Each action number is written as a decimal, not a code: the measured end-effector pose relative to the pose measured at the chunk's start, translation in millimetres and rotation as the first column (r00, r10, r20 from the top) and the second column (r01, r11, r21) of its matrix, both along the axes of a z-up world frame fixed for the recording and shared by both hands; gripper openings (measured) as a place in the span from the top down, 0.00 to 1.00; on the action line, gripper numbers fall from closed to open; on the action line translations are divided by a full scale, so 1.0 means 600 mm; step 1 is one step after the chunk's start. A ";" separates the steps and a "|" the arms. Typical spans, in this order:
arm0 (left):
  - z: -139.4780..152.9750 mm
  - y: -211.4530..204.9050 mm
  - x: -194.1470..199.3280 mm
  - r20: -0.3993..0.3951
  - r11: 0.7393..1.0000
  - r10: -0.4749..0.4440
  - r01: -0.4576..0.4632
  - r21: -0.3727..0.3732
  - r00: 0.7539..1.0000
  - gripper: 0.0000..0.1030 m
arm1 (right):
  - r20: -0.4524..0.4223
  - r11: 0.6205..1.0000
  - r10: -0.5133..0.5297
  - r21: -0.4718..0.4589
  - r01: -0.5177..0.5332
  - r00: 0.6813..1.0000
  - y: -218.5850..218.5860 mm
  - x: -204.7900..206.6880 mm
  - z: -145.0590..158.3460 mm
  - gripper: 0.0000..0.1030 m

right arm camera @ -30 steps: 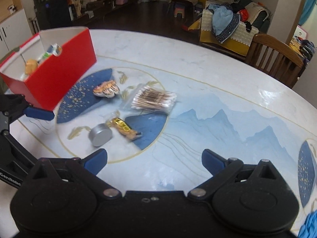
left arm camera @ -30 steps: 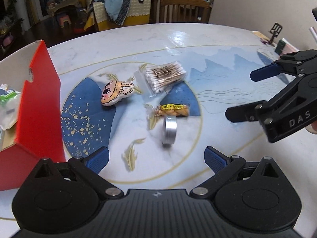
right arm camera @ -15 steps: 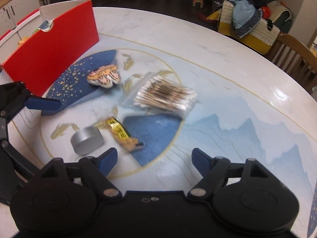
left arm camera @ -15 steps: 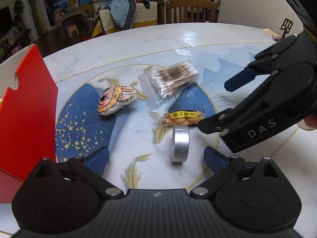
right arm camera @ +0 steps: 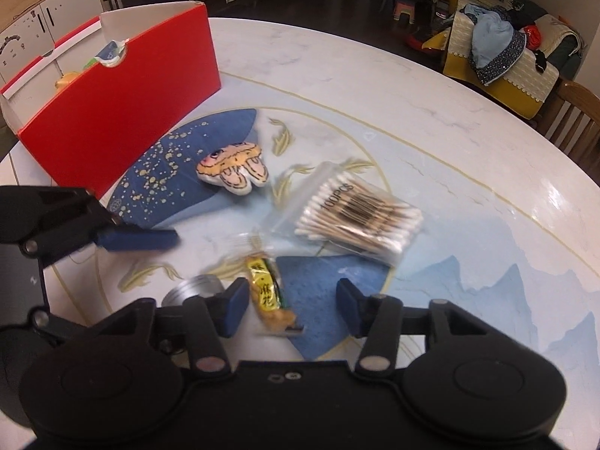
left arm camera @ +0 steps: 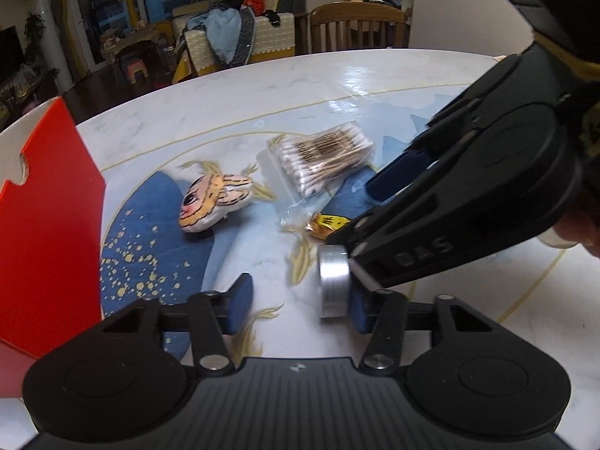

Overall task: Organize objects
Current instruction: 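Grasp the silver tin with the left gripper while the right gripper grasps the yellow snack bag, then carry the silver tin with the left gripper while the right gripper carries the snack bag toward the box, then open both grippers to drop the silver tin and yellow snack bag into the box, then move both open grippers back toward the bunny toy and cotton-swab pack, then grasp the bunny plush with the left gripper while the right gripper grasps the cotton-swab pack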

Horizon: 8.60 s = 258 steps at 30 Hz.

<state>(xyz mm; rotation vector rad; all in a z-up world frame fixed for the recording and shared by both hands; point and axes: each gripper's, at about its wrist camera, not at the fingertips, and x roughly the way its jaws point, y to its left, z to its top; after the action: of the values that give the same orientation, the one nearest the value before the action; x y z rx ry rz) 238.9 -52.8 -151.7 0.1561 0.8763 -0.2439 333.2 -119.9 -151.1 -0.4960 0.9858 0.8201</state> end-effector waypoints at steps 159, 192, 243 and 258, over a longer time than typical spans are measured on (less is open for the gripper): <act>0.113 0.568 0.128 -0.167 0.981 0.139 -0.158 -0.108 0.976 0.82 | -0.067 0.986 -0.143 0.075 0.148 0.987 0.432 -0.155 0.114 0.62; 0.215 0.485 -0.047 -0.031 0.968 0.221 -0.223 -0.118 0.975 0.57 | 0.044 0.958 -0.103 0.275 0.087 0.994 0.215 -0.223 0.225 0.06; 0.077 0.050 0.110 -0.079 0.979 0.194 -0.198 -0.053 0.978 0.00 | -0.138 0.899 -0.397 0.140 0.415 0.907 -0.062 0.092 0.090 0.00; 0.011 0.055 0.180 -0.111 0.970 0.240 -0.242 -0.001 0.964 0.00 | -0.206 0.881 -0.456 0.037 0.472 0.866 0.000 0.147 0.012 0.01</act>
<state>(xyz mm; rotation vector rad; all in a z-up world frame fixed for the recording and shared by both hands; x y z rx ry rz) 346.9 -19.6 -144.8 0.0217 0.9933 -0.0313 421.2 -119.8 -143.7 -0.0900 1.1826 0.4730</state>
